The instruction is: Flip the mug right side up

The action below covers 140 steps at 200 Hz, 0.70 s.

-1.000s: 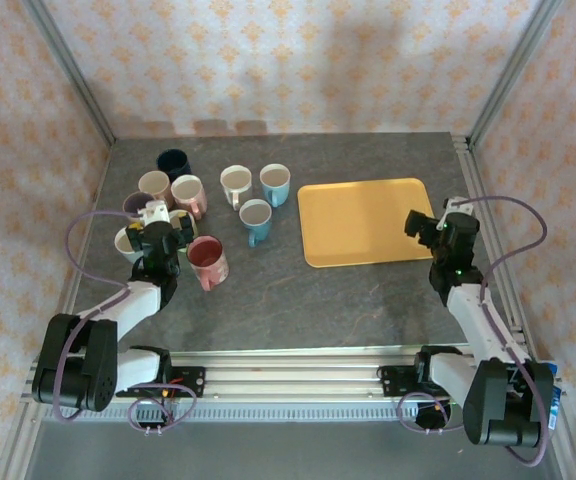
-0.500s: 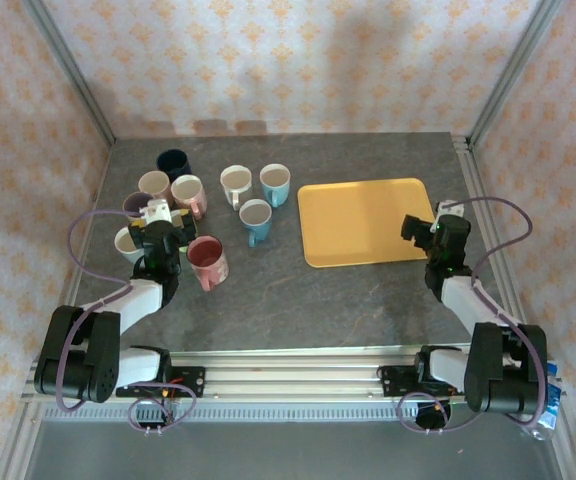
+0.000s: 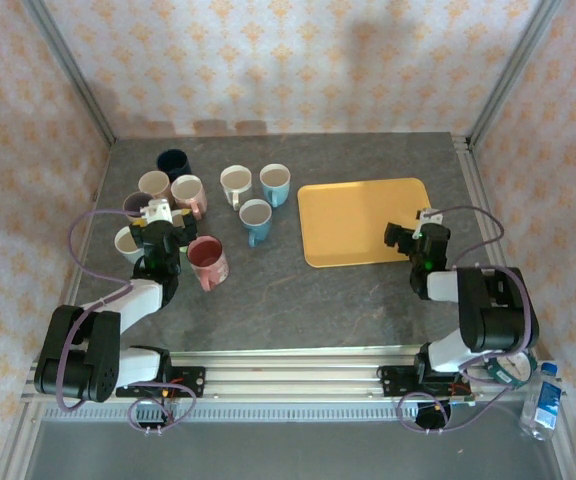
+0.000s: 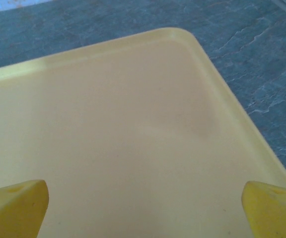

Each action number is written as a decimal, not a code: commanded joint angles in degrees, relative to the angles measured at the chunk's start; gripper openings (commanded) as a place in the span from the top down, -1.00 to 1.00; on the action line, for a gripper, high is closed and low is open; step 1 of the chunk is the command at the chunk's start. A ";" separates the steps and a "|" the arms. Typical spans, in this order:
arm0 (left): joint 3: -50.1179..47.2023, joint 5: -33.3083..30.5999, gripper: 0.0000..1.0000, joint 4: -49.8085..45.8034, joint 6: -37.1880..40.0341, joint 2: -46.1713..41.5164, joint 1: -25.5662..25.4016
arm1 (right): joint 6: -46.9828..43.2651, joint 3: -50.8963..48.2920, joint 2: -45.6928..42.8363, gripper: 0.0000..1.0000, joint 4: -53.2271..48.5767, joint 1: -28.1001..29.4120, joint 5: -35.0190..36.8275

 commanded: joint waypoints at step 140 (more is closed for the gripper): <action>-1.27 2.26 -1.00 5.59 1.52 4.79 0.18 | -0.01 2.37 0.54 -0.99 1.78 0.71 4.96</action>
